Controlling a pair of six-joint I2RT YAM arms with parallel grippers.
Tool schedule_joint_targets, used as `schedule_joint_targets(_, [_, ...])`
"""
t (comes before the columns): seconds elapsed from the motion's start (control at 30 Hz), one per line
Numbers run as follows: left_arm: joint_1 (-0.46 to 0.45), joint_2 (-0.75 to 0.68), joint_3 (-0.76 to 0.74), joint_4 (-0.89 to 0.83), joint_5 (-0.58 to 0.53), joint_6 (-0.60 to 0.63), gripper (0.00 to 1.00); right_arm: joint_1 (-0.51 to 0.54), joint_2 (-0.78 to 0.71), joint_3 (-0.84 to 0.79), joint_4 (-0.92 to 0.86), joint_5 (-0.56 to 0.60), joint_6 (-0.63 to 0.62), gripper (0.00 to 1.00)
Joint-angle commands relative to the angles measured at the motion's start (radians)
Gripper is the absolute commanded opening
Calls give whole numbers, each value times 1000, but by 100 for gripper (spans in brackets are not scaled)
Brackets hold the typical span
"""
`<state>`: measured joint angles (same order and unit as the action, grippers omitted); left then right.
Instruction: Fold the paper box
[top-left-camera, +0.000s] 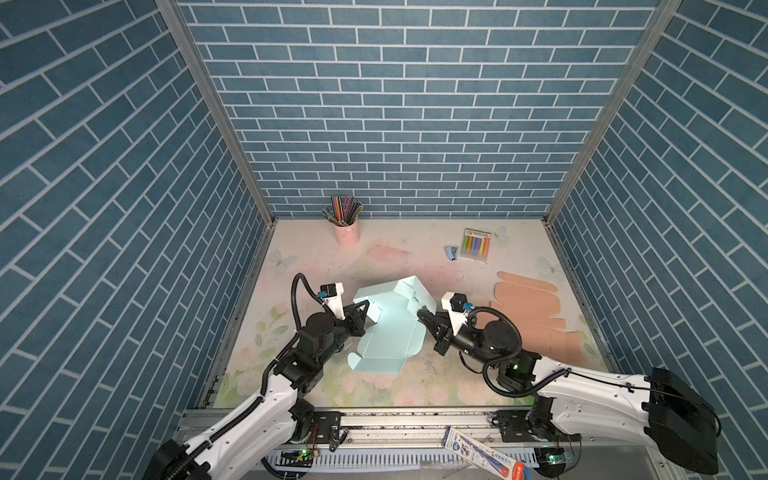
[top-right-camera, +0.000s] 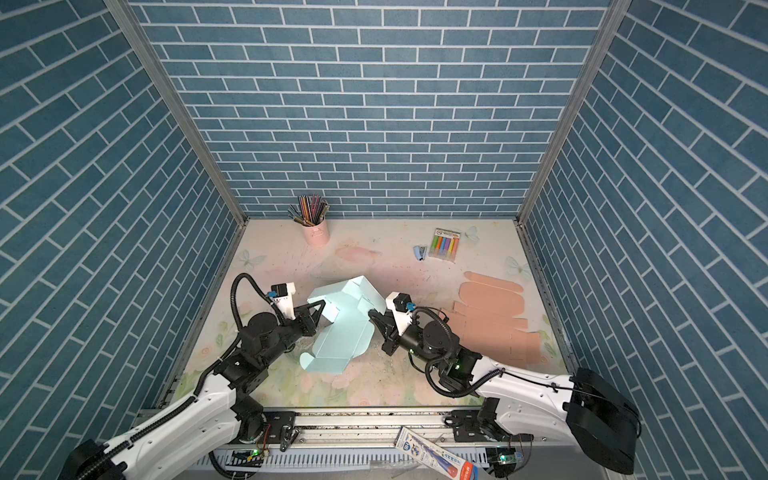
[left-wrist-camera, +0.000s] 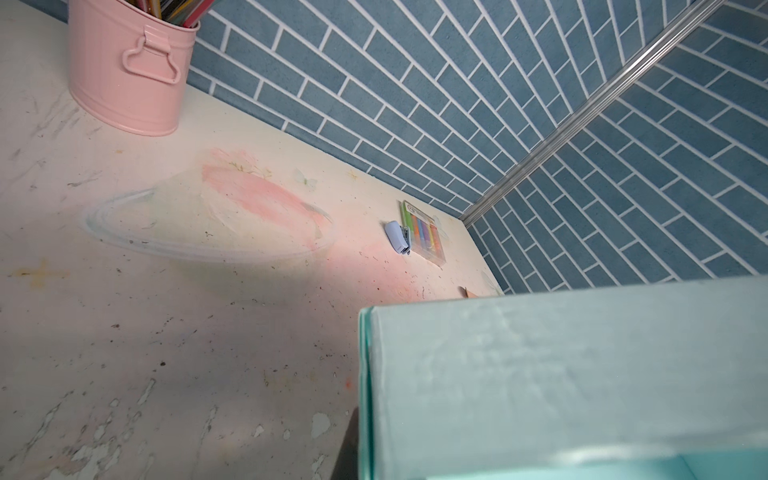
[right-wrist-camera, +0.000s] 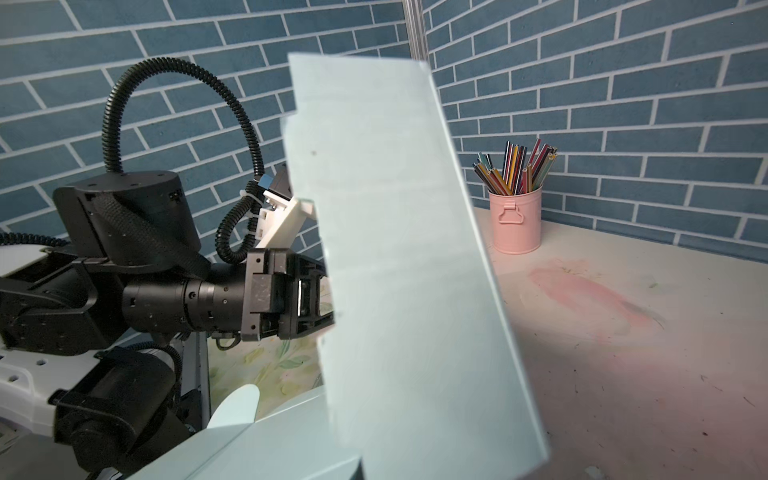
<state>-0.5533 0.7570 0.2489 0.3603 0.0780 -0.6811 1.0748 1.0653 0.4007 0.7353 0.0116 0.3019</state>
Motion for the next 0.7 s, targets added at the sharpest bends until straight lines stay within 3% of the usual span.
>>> schedule_joint_targets(0.0, [-1, -8, -23, 28, 20, 12, 0, -2, 16, 42, -74, 23, 27, 2])
schedule_joint_targets(0.1, [33, -31, -26, -2, 31, 15, 0, -3, -47, 35, -161, 29, 10, 4])
schedule_joint_targets(0.23, [162, -119, -31, -75, 104, 57, 0, -3, -219, -6, -226, -42, -52, 17])
schedule_joint_targets(0.4, [249, -114, -20, -107, 219, 110, 0, -16, -382, 28, -426, -48, -124, 25])
schedule_joint_targets(0.53, [256, -82, -26, -53, 302, 130, 0, -111, -449, 20, -463, -66, -105, 32])
schedule_joint_targets(0.67, [256, -26, -2, -30, 383, 155, 0, -222, -417, 26, -425, -208, -65, 41])
